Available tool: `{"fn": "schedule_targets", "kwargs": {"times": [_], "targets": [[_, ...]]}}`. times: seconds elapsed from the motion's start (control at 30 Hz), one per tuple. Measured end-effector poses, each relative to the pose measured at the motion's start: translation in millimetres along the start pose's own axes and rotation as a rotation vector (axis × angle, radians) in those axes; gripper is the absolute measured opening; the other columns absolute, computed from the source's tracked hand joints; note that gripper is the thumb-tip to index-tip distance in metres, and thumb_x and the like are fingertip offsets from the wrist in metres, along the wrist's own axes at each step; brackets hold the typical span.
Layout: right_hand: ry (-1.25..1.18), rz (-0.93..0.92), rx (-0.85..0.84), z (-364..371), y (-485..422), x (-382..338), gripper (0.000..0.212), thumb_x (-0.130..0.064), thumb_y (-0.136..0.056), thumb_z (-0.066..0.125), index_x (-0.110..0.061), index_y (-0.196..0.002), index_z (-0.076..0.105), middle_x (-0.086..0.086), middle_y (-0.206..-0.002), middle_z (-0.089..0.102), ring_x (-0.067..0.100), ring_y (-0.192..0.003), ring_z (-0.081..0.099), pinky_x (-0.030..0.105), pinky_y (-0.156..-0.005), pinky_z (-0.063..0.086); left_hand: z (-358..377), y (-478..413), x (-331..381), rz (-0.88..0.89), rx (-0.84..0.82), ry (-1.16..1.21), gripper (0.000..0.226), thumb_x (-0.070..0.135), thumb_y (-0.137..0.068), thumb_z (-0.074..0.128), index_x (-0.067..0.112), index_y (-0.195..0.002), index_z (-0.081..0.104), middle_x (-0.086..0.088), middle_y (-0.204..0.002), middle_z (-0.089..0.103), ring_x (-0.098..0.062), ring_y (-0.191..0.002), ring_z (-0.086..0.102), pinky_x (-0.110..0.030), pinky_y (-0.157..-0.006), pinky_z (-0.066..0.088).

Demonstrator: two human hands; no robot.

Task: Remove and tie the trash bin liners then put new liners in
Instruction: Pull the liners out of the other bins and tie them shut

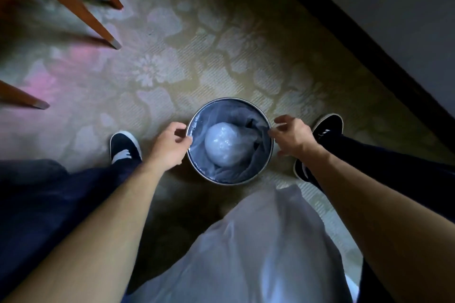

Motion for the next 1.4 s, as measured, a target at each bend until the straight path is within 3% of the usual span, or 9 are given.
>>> {"fn": "schedule_targets", "kwargs": {"times": [0.1, 0.23, 0.37, 0.63, 0.8, 1.13, 1.23, 1.33, 1.4], "targets": [[-0.059, -0.032, -0.018, 15, -12, 4, 0.046, -0.022, -0.089, 0.067, -0.028, -0.134, 0.058, 0.004, -0.117, 0.067, 0.023, -0.093, 0.069, 0.045, -0.063, 0.064, 9, -17, 0, -0.015, -0.066, 0.139, 0.048, 0.029, -0.098, 0.061, 0.043, -0.14, 0.044, 0.009, -0.105, 0.054, -0.018, -0.095, 0.065, -0.044, -0.075, 0.062], [-0.104, -0.038, -0.055, 24, -13, 10, 0.036, -0.024, -0.079, 0.066, -0.051, -0.103, 0.065, -0.001, -0.107, 0.075, 0.02, -0.09, 0.073, 0.045, -0.073, 0.064, 11, -32, -7, -0.007, -0.078, 0.117, 0.055, 0.026, -0.097, 0.06, 0.054, -0.141, 0.041, 0.002, -0.123, 0.051, -0.021, -0.096, 0.066, -0.042, -0.071, 0.063], [-0.108, -0.05, -0.095, 27, -19, 23, 0.063, -0.046, -0.056, 0.059, -0.057, -0.118, 0.062, -0.003, -0.1, 0.077, 0.022, -0.095, 0.074, 0.05, -0.085, 0.061, 14, -32, -16, -0.031, -0.125, 0.156, 0.064, 0.018, -0.095, 0.061, 0.063, -0.135, 0.04, -0.006, -0.142, 0.046, -0.024, -0.109, 0.063, -0.041, -0.069, 0.063], [-0.08, -0.137, -0.101, 23, 2, -5, 0.054, -0.066, -0.065, 0.048, -0.061, -0.118, 0.057, -0.004, -0.093, 0.076, 0.021, -0.086, 0.074, 0.05, -0.078, 0.062, 14, -29, -7, -0.039, -0.144, 0.212, 0.07, 0.001, -0.097, 0.053, 0.051, -0.145, 0.04, 0.002, -0.121, 0.062, -0.019, -0.094, 0.071, -0.036, -0.062, 0.061], [-0.02, -0.155, -0.085, 10, 18, -27, 0.044, -0.028, -0.085, 0.055, -0.052, -0.121, 0.061, -0.001, -0.091, 0.074, 0.023, -0.085, 0.073, 0.049, -0.069, 0.064, 0, -15, 7, -0.037, -0.135, 0.201, 0.072, 0.0, -0.096, 0.054, 0.049, -0.146, 0.039, 0.0, -0.116, 0.068, -0.021, -0.091, 0.073, -0.045, -0.068, 0.063], [0.054, -0.248, -0.14, -31, 76, -74, 0.053, -0.016, -0.076, 0.05, -0.048, -0.117, 0.06, 0.009, -0.099, 0.074, 0.031, -0.08, 0.075, 0.053, -0.062, 0.063, -44, 58, 44, 0.089, -0.067, 0.162, 0.069, 0.001, -0.096, 0.052, 0.046, -0.147, 0.038, -0.004, -0.114, 0.07, -0.022, -0.091, 0.072, -0.044, -0.065, 0.064], [0.067, -0.275, -0.134, -42, 107, -89, 0.055, 0.001, -0.084, 0.044, -0.04, -0.118, 0.059, 0.01, -0.097, 0.072, 0.034, -0.072, 0.075, 0.054, -0.056, 0.062, -59, 87, 49, 0.135, -0.024, 0.134, 0.07, 0.004, -0.095, 0.054, 0.049, -0.146, 0.039, -0.001, -0.112, 0.07, -0.022, -0.092, 0.071, -0.041, -0.062, 0.063], [0.087, -0.317, -0.047, -62, 139, -107, 0.057, 0.001, -0.083, 0.041, -0.039, -0.119, 0.061, 0.01, -0.098, 0.071, 0.033, -0.066, 0.074, 0.047, -0.051, 0.061, -80, 114, 65, 0.199, 0.042, 0.091, 0.068, 0.008, -0.09, 0.056, 0.05, -0.142, 0.043, -0.001, -0.106, 0.072, -0.025, -0.083, 0.073, -0.041, -0.058, 0.063], [0.133, -0.366, 0.027, -79, 158, -123, 0.055, -0.003, -0.084, 0.042, -0.039, -0.122, 0.061, 0.008, -0.103, 0.071, 0.027, -0.074, 0.074, 0.036, -0.052, 0.06, -98, 132, 83, 0.245, 0.102, 0.083, 0.064, 0.008, -0.088, 0.054, 0.047, -0.139, 0.047, 0.004, -0.086, 0.073, -0.027, -0.072, 0.072, -0.04, -0.056, 0.062]]}}
Point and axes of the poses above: each hand's wrist, its own y-axis away from the middle knuckle, its own z-axis out of the palm, x = y × z, the point moved 6 cm from there along -y, towards the middle knuckle
